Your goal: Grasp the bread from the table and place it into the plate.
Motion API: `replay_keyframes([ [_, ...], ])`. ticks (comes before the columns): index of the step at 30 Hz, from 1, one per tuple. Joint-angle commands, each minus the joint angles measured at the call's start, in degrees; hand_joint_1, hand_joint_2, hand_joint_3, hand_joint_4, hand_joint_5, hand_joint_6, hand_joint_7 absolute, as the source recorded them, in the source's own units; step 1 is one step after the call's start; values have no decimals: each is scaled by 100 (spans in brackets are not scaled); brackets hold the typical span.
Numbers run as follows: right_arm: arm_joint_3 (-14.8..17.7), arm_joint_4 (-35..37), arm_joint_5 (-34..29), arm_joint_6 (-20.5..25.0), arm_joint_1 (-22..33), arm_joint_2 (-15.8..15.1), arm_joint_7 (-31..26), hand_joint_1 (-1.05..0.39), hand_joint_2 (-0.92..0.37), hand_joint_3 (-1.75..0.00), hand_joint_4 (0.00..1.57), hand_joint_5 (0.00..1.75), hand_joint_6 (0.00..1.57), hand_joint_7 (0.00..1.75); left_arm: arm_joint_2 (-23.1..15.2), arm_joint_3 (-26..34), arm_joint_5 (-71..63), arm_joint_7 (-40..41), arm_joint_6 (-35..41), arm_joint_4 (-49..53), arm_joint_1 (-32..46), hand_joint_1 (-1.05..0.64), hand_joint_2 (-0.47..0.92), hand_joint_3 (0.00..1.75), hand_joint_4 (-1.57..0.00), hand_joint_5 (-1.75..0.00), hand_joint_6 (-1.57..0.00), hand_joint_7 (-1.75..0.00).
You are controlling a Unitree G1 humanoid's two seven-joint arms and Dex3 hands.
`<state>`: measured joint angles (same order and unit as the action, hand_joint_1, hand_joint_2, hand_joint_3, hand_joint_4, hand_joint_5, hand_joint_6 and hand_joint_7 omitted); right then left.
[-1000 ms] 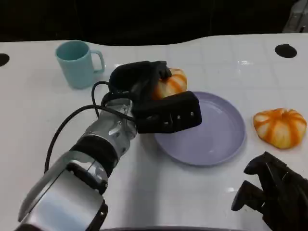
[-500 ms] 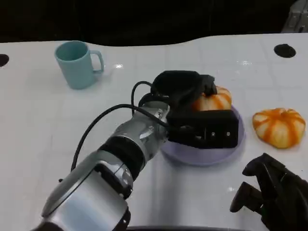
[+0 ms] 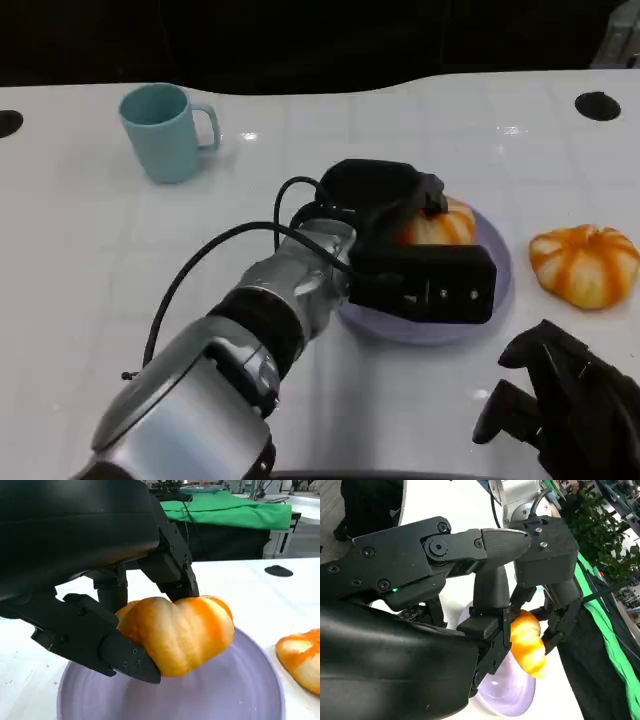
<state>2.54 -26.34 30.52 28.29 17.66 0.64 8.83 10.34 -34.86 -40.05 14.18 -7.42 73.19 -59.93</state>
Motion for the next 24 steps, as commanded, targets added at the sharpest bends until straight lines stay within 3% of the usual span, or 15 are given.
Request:
replay_keyframes([
  [1,42,-81,6,-47,36,-19,-51,-47,-92,-29,60,175,52,156,75,-147,-130,-294,316,101,-145,-26,89,9,-79,-175,-94,-26],
  [4,47,-71,13,-51,34,-32,-32,-47,-92,-29,60,175,51,156,124,-291,-244,-724,585,147,-238,-32,91,4,-68,-173,-82,-16],
  [6,38,-60,-9,-86,35,-48,-3,-47,-92,-29,59,175,51,156,119,-407,-353,-935,653,154,-276,-35,92,5,-61,-153,-74,-8],
  [7,36,-55,-16,-97,35,-51,5,-47,-92,-30,59,175,51,156,97,-469,-408,-1003,655,147,-271,-36,92,7,-58,-138,-73,-5],
  [8,35,-52,-19,-103,33,-53,8,-47,-92,-30,60,175,51,156,78,-514,-449,-1043,655,139,-262,-45,92,14,-51,-83,-63,-2],
  [9,34,-51,-21,-104,32,-54,7,-47,-92,-31,60,175,51,157,65,-543,-487,-1058,655,135,-245,-48,92,17,-53,-53,-58,-1],
  [10,32,-50,-22,-106,32,-57,4,-47,-92,-31,60,175,51,157,57,-560,-509,-1065,657,130,-234,-51,92,20,-53,-31,-52,-1],
  [12,31,-51,-22,-85,28,-62,-18,-47,-92,-31,60,175,51,157,46,-605,-550,-1112,665,156,-195,-57,92,24,-42,-14,-38,0],
  [14,33,-49,-20,-65,22,-64,-34,-48,-92,-30,61,175,51,157,26,-628,-565,-1236,653,183,-174,-64,92,28,-23,-3,-23,0],
  [17,30,-20,-32,-114,12,-72,5,-48,-92,-30,60,175,51,157,-7,-701,-603,-1498,632,222,-185,-71,92,32,-9,0,-14,0],
  [24,55,15,-23,-97,-31,-71,-18,-48,-92,-29,62,175,52,158,-80,-472,-379,-2213,615,245,-258,-91,92,43,0,0,-2,0],
])
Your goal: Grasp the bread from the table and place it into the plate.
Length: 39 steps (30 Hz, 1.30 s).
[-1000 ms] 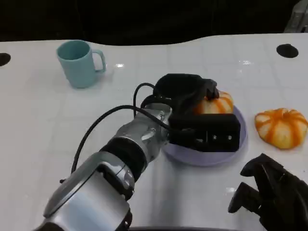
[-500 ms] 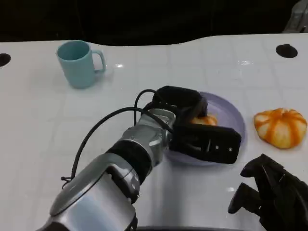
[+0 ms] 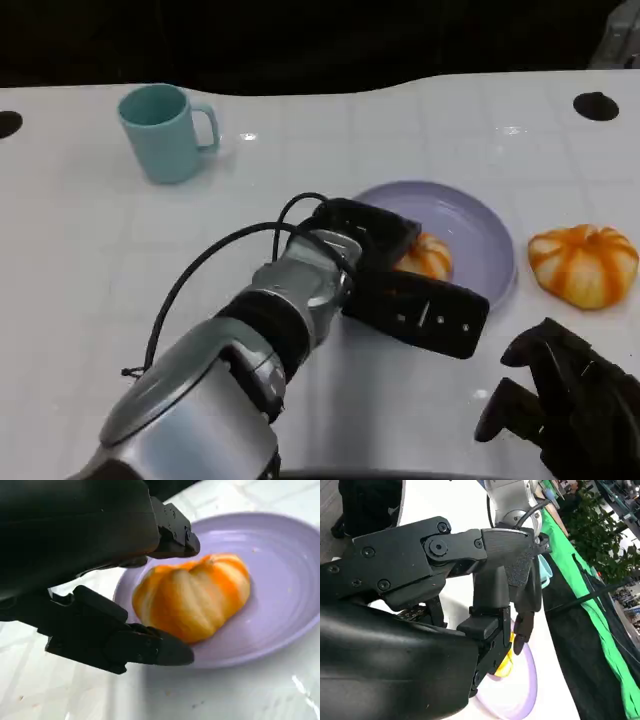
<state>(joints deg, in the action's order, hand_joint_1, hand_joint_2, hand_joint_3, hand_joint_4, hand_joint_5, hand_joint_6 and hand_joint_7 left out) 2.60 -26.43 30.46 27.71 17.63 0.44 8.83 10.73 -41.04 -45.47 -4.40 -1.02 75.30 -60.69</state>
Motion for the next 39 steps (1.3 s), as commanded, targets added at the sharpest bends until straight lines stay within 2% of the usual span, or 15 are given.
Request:
replay_keyframes([
  [1,49,42,-30,-57,-36,-60,-5,-48,-92,-29,61,175,52,157,-152,236,259,-473,-82,13,-207,-92,92,44,0,0,-1,0],
  [8,61,113,-40,-114,-75,-82,36,-47,-92,-31,61,175,52,157,-302,644,632,-597,-410,-148,-246,-95,92,48,-1,0,-2,-1],
  [15,129,172,33,-56,-133,-61,30,-49,-92,-28,62,175,51,159,-630,1504,1488,-295,-1256,-620,25,-83,92,43,-12,-6,-17,-7],
  [19,138,175,42,-40,-139,-59,33,-49,-92,-27,62,175,51,159,-693,1648,1638,-330,-1388,-731,118,-80,92,42,-15,-8,-20,-8],
  [20,139,185,33,-44,-148,-63,34,-49,-92,-27,62,175,51,159,-727,1953,1984,-429,-1463,-893,305,-80,92,42,-15,-8,-21,-7],
  [22,144,199,31,-34,-164,-69,32,-48,-92,-28,62,175,51,160,-744,2551,2711,-653,-1507,-1230,656,-74,92,35,-26,-15,-31,-11],
  [23,152,191,45,5,-173,-61,0,-49,-92,-28,62,175,51,161,-710,2949,3229,-842,-1426,-1496,892,-69,92,32,-32,-20,-37,-14],
  [24,158,190,58,24,-180,-58,-7,-49,-92,-26,62,175,50,161,-676,3224,3603,-989,-1306,-1736,1075,-61,92,29,-34,-50,-47,-13],
  [25,163,189,65,36,-184,-54,-11,-49,-92,-26,62,175,50,161,-659,3390,3848,-1095,-1198,-1933,1210,-57,92,28,-32,-72,-52,-12],
  [27,172,202,65,35,-198,-60,6,-49,-92,-26,62,175,50,161,-671,3648,4296,-1339,-922,-2482,1564,-54,92,30,-35,-94,-62,-14],
  [29,176,206,65,37,-204,-61,9,-49,-92,-26,62,175,50,161,-688,3735,4497,-1464,-697,-2869,1779,-55,92,32,-38,-101,-67,-16],
  [32,193,223,83,16,-204,-57,30,-48,-92,-27,62,175,49,162,-644,4103,5295,-1768,109,-3978,2452,-54,92,37,-49,-110,-75,-22],
  [35,208,226,90,34,-210,-73,27,-49,-92,-27,63,175,50,163,-615,4344,5987,-1958,872,-4865,2970,-57,92,39,-52,-114,-76,-24],
  [36,209,215,83,54,-211,-77,5,-50,-92,-26,63,175,49,162,-594,4434,6240,-2011,1107,-5121,3130,-59,92,37,-52,-119,-75,-32],
  [39,226,213,121,78,-211,-66,6,-50,-92,-25,62,175,49,162,-606,4548,6722,-2068,1666,-5784,3528,-60,92,39,-53,-127,-60,-74],
])
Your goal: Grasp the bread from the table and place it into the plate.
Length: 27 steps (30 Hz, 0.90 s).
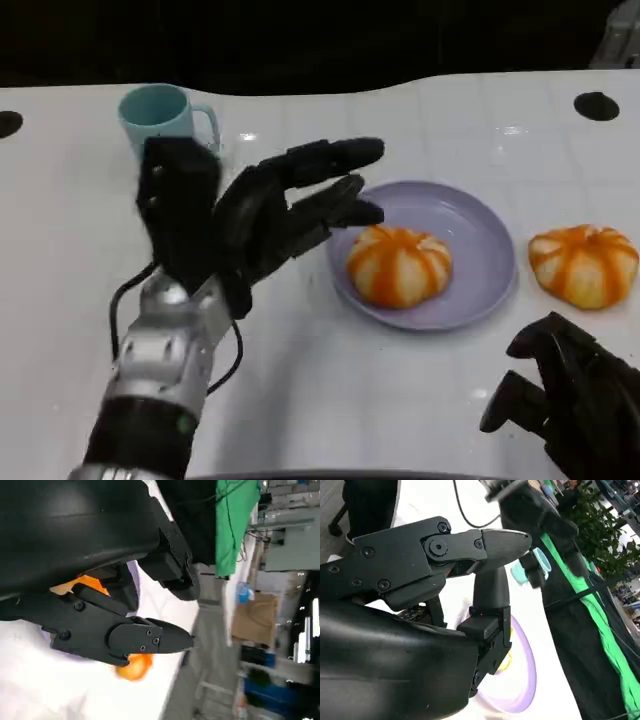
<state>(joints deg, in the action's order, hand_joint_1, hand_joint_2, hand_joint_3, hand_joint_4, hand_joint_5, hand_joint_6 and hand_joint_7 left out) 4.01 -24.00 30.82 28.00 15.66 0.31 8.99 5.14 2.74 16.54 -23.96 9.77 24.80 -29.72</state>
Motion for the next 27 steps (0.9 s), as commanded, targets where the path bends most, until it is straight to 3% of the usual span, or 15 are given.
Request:
replay_keyframes([
  [1,87,-26,92,44,-14,-51,1,-49,-92,-25,62,175,49,162,-56,178,609,-111,710,-894,520,-61,92,44,-54,-133,-58,-87],
  [10,74,-11,51,28,-30,-62,-15,-49,-92,-26,63,175,48,162,-35,621,1710,171,1875,-2167,1365,-62,92,42,-63,-167,-55,-137],
  [13,83,-7,70,43,-41,-62,-10,-50,-92,-26,63,175,49,161,64,730,1975,500,2171,-2617,1635,-62,92,40,-68,-173,-56,-144],
  [21,84,9,56,33,-78,-77,7,-50,-92,-26,64,175,51,161,280,663,2139,1098,2299,-3510,2485,-58,92,45,-82,-175,-53,-172],
  [27,87,-8,67,46,-71,-91,16,-50,-92,-25,64,175,51,160,252,492,2043,1094,2117,-3643,3029,-56,92,49,-84,-175,-58,-175],
])
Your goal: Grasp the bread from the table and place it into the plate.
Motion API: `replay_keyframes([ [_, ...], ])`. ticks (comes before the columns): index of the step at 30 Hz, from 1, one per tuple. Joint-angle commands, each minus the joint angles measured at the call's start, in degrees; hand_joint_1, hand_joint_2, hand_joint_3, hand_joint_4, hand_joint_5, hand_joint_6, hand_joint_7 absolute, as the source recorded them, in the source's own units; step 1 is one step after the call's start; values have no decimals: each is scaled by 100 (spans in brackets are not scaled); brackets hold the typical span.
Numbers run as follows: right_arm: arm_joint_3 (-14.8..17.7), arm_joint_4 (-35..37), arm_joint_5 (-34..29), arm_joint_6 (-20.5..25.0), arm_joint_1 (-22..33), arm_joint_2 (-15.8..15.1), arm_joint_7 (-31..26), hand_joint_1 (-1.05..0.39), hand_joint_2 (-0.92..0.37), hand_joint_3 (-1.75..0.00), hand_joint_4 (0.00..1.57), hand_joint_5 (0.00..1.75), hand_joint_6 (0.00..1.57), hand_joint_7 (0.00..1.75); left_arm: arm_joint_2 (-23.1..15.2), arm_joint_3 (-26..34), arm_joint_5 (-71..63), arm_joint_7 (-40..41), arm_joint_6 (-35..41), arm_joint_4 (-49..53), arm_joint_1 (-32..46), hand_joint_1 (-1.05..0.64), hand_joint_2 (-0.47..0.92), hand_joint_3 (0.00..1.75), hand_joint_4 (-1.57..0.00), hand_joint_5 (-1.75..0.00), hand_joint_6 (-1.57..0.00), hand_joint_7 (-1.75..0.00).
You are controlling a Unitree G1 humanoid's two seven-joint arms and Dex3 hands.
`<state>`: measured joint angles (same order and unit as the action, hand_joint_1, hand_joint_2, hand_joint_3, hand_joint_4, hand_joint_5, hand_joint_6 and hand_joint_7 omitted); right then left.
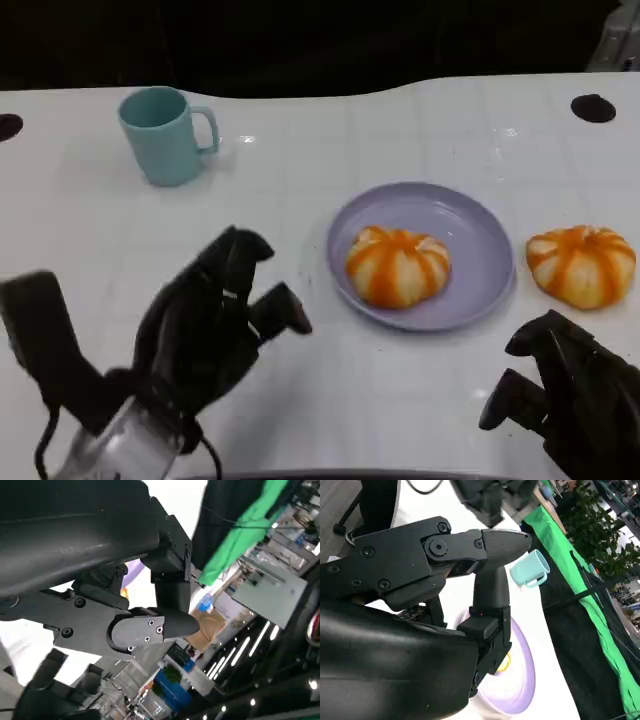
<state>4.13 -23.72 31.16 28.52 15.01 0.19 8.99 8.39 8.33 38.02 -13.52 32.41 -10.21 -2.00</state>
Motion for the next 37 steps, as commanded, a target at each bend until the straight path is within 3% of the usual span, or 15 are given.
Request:
replay_keyframes([
  [1,73,-42,27,-6,-5,-81,10,-50,-92,-25,64,175,51,160,-90,-88,-127,60,-153,-168,317,-55,92,52,-83,-175,-57,-175],
  [19,95,-81,45,-31,60,-102,65,-51,-92,-25,63,175,51,160,-79,-81,-114,449,-13,-456,937,-54,92,45,-83,-175,-60,-175],
  [37,99,5,0,-67,-24,-99,73,-51,-92,-27,64,175,50,162,-130,-124,-190,425,-157,-276,892,-54,92,43,-84,-175,-61,-175],
])
